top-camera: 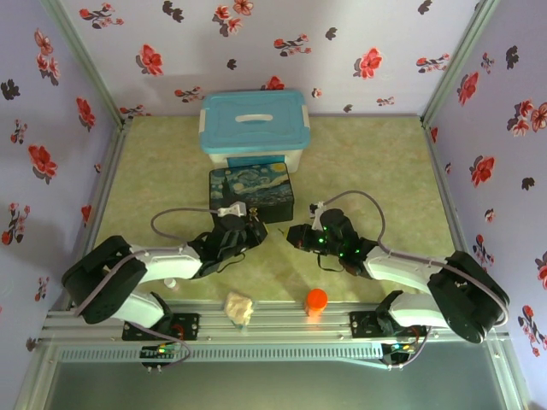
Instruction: Unlock the padlock with the key
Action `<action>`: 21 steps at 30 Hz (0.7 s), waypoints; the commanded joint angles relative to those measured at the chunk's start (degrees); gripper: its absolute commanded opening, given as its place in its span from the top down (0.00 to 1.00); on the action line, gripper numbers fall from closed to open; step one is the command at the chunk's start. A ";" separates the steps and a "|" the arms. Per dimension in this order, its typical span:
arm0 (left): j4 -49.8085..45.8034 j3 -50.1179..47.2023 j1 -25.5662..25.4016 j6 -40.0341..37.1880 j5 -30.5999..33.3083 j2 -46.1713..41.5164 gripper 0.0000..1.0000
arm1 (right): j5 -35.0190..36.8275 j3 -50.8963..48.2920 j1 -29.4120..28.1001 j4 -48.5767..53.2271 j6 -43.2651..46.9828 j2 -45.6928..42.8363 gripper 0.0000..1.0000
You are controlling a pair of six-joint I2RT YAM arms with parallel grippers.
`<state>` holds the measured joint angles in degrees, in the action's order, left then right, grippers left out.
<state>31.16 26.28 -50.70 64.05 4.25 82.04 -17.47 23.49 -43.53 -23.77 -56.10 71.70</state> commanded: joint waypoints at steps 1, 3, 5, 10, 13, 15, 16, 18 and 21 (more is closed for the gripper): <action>7.42 0.84 0.42 2.59 -1.08 -2.02 0.98 | -2.54 0.22 -0.41 -1.29 -3.11 1.58 1.00; 8.41 0.70 0.51 3.15 -1.26 -2.28 0.99 | -3.89 0.35 -0.33 -3.90 -3.98 3.13 1.00; 9.04 0.45 0.59 3.83 -1.35 -2.42 0.99 | -5.12 -0.10 -0.24 -8.08 -5.70 4.61 1.00; 6.77 1.84 0.95 1.48 -1.72 -3.45 1.00 | -7.25 -0.14 -0.18 -13.17 -9.01 7.90 1.00; 6.57 2.09 1.27 0.82 -1.61 -4.38 1.00 | -8.10 -1.12 0.35 -16.40 -10.60 8.82 1.00; 6.90 2.15 1.56 1.07 -1.68 -4.42 1.00 | -7.90 -2.16 0.74 -18.77 -11.45 9.15 1.00; 7.43 2.03 1.64 1.36 -1.66 -4.31 1.00 | -7.75 -2.63 0.88 -20.83 -12.46 9.40 1.00; 9.04 1.69 1.65 2.31 -1.90 -3.97 1.00 | -7.91 -3.22 1.23 -24.76 -14.32 10.49 1.00; 11.08 1.52 1.92 4.04 -3.09 -3.24 1.00 | -8.03 -3.94 1.53 -31.32 -16.59 13.15 1.00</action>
<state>35.77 26.24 -49.30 67.42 2.31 79.40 -24.60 20.56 -42.41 -46.22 -69.10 82.85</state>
